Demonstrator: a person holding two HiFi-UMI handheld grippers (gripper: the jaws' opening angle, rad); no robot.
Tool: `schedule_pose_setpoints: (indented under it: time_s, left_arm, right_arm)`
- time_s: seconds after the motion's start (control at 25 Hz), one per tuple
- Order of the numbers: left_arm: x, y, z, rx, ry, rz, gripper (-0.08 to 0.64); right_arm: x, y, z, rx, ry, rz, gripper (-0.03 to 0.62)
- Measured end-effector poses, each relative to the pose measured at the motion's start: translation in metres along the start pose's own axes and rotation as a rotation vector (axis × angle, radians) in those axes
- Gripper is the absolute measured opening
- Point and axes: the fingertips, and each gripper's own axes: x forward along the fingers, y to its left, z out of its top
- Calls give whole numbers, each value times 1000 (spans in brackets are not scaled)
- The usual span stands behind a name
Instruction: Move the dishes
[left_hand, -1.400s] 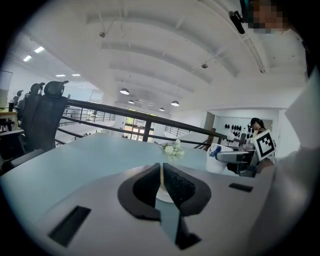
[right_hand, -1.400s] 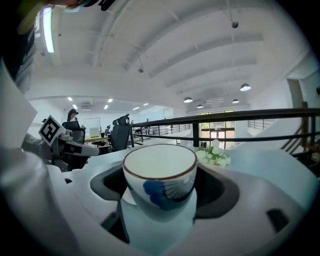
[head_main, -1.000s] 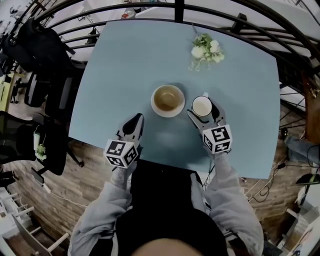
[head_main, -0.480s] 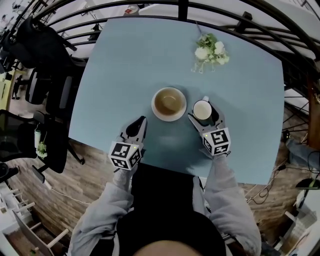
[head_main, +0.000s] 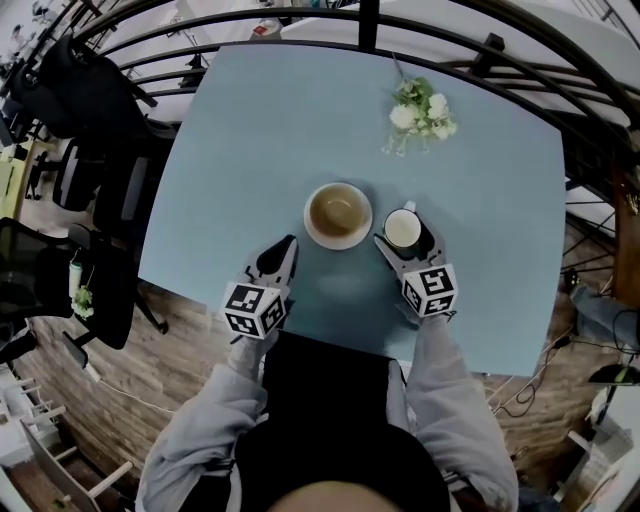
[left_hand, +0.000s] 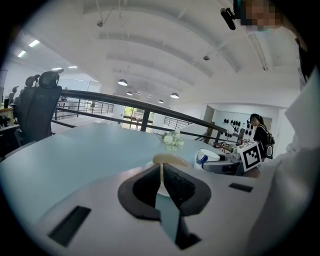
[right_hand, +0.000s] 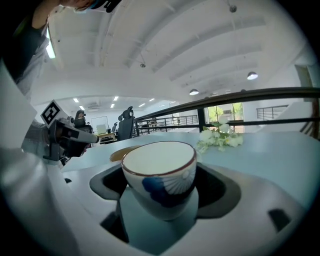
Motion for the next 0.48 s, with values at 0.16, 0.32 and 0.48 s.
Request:
schedule_pose_setpoints:
  time_s: [0.16, 0.32, 0.48]
  left_arm:
    - [-6, 5, 2, 0, -7, 11, 31]
    - [-8, 5, 1, -7, -8, 10, 31]
    - [-4, -5, 3, -2, -22, -25, 31]
  right_arm:
    - [-5, 0, 2, 9, -6, -28, 433]
    - [-17, -1, 10, 85, -46, -47, 468]
    - [-39, -2, 12, 156, -80, -91, 468]
